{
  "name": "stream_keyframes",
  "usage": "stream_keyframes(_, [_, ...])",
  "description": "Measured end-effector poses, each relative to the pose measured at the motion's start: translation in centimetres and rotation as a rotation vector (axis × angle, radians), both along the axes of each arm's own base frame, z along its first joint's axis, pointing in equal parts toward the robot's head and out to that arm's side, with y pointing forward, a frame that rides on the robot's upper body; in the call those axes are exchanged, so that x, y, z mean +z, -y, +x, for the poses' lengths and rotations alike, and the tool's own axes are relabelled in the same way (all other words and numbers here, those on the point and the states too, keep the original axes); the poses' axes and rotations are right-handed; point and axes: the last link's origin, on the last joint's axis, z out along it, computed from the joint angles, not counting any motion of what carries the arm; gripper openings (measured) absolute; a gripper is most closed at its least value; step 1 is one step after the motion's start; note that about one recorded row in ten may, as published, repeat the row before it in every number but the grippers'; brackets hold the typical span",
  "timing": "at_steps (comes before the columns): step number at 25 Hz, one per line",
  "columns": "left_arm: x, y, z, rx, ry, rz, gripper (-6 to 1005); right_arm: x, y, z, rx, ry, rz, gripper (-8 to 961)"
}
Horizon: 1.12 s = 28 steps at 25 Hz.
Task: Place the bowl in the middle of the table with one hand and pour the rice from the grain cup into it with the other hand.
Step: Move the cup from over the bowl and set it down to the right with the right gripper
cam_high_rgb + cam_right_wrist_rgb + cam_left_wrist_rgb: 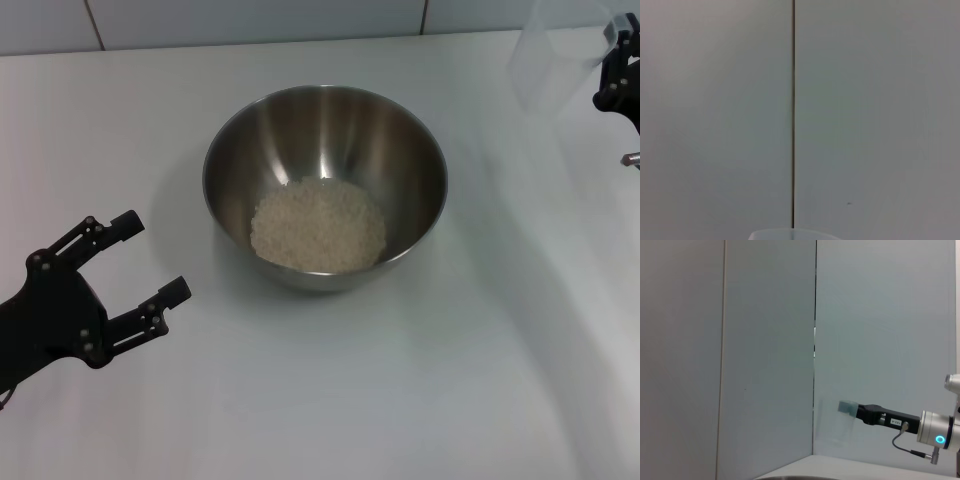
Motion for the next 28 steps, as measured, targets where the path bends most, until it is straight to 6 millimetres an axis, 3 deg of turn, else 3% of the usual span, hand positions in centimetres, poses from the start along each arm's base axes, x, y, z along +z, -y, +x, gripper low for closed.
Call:
stream_keyframes(18, [0.0,0.1,0.1,-0.003,0.006,-0.002,859,-3.5,-0.6,2.6,-0.209,0.122,-0.203,20])
stream_keyframes(28, [0.0,0.3,0.1,-0.003,0.011,-0.004,860,-3.7,-0.4,3.0,-0.231,0.127,-0.215,33])
